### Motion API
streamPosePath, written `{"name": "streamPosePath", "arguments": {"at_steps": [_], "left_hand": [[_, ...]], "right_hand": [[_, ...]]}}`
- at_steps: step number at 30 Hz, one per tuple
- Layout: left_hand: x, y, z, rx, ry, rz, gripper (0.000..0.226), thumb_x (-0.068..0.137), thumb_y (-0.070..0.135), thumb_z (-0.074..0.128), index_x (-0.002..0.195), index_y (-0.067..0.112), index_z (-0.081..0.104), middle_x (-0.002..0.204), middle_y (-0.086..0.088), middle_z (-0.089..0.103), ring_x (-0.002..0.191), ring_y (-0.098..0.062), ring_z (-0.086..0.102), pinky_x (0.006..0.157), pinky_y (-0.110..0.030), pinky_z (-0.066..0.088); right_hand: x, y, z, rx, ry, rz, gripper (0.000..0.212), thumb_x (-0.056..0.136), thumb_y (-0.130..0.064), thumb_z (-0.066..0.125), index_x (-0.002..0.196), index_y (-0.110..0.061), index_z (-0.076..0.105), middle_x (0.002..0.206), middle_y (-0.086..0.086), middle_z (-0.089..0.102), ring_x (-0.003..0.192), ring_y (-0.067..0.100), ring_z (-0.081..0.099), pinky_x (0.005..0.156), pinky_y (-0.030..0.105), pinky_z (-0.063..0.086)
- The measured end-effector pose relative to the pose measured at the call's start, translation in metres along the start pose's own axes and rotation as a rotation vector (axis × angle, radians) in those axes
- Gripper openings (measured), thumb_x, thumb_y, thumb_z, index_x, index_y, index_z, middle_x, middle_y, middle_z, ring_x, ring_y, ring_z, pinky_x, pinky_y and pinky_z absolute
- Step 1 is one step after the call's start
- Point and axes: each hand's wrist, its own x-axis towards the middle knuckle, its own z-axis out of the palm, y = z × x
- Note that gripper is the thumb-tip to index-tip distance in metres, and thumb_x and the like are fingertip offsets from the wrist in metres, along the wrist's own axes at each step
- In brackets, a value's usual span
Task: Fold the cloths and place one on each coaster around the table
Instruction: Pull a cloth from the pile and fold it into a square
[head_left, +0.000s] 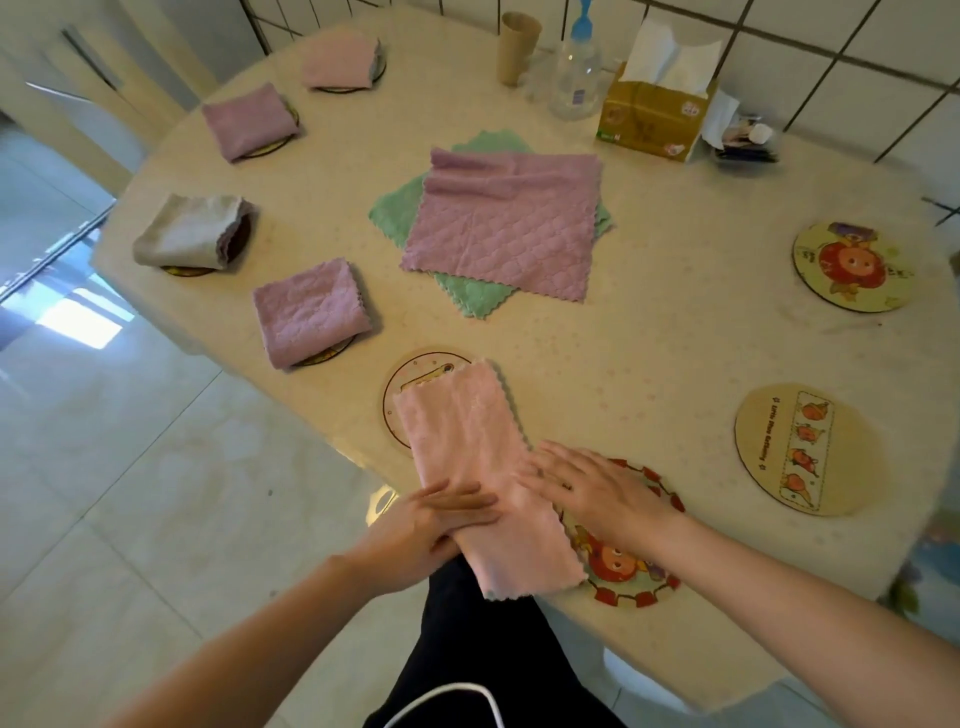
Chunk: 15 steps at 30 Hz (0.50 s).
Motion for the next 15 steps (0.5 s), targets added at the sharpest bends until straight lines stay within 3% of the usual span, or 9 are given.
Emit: {"name": "streamPosePath", "arguments": {"at_steps": [3, 7, 9, 11, 12, 15], "left_hand": [[-0.005, 0.01, -0.009, -0.389, 0.063, -0.214, 0.044, 0.094, 0.025, 0.044, 0.128, 0.053, 0.05, 0.137, 0.022, 0.051, 0.132, 0.002, 0.04, 0.114, -0.03, 0.029], [-0.01, 0.0, -0.008, -0.458, 0.044, -0.411, 0.037, 0.091, 0.055, 0.035, 0.124, 0.054, 0.053, 0.115, -0.003, 0.067, 0.108, -0.021, 0.061, 0.097, -0.043, 0.047], [-0.008, -0.003, -0.003, -0.506, 0.07, -0.498, 0.05, 0.085, 0.069, 0.037, 0.114, 0.039, 0.065, 0.096, -0.003, 0.068, 0.085, -0.021, 0.061, 0.085, -0.045, 0.051], [-0.007, -0.004, -0.003, -0.595, 0.147, -0.575, 0.081, 0.074, 0.081, 0.042, 0.098, 0.008, 0.066, 0.076, -0.001, 0.051, 0.067, -0.017, 0.043, 0.065, -0.037, 0.041], [-0.007, -0.004, -0.003, -0.659, 0.203, -0.597, 0.084, 0.072, 0.082, 0.046, 0.093, 0.002, 0.064, 0.076, 0.0, 0.047, 0.068, -0.014, 0.039, 0.065, -0.034, 0.034], [-0.004, 0.003, -0.01, -0.835, 0.359, -0.649, 0.048, 0.084, 0.055, 0.058, 0.081, 0.008, 0.067, 0.069, 0.01, 0.05, 0.065, -0.006, 0.04, 0.064, -0.026, 0.03]], "right_hand": [[0.011, -0.002, -0.002, -0.003, -0.009, -0.065, 0.092, 0.058, 0.005, 0.068, 0.141, -0.021, 0.036, 0.145, 0.001, 0.043, 0.132, 0.022, 0.042, 0.107, 0.032, 0.03], [0.009, 0.001, 0.014, 0.034, -0.076, -0.117, 0.088, 0.068, 0.002, 0.064, 0.145, -0.025, 0.031, 0.15, -0.005, 0.034, 0.138, 0.019, 0.032, 0.113, 0.033, 0.027], [0.007, 0.001, 0.016, 0.15, -0.007, -0.089, 0.077, 0.073, 0.0, 0.063, 0.141, -0.027, 0.04, 0.146, -0.008, 0.04, 0.136, 0.015, 0.031, 0.112, 0.033, 0.03], [0.008, -0.003, 0.011, 0.354, 0.089, 0.007, 0.069, 0.075, 0.005, 0.062, 0.134, -0.026, 0.049, 0.14, -0.016, 0.042, 0.134, 0.005, 0.026, 0.113, 0.029, 0.027], [0.009, -0.004, 0.007, 0.478, 0.107, 0.085, 0.064, 0.076, 0.006, 0.062, 0.131, -0.024, 0.053, 0.136, -0.019, 0.042, 0.133, 0.001, 0.024, 0.113, 0.027, 0.026], [0.019, -0.016, -0.011, 0.746, 0.268, 0.208, 0.034, 0.085, -0.012, 0.066, 0.117, -0.021, 0.064, 0.123, -0.019, 0.056, 0.127, -0.006, 0.037, 0.108, 0.019, 0.03]]}}
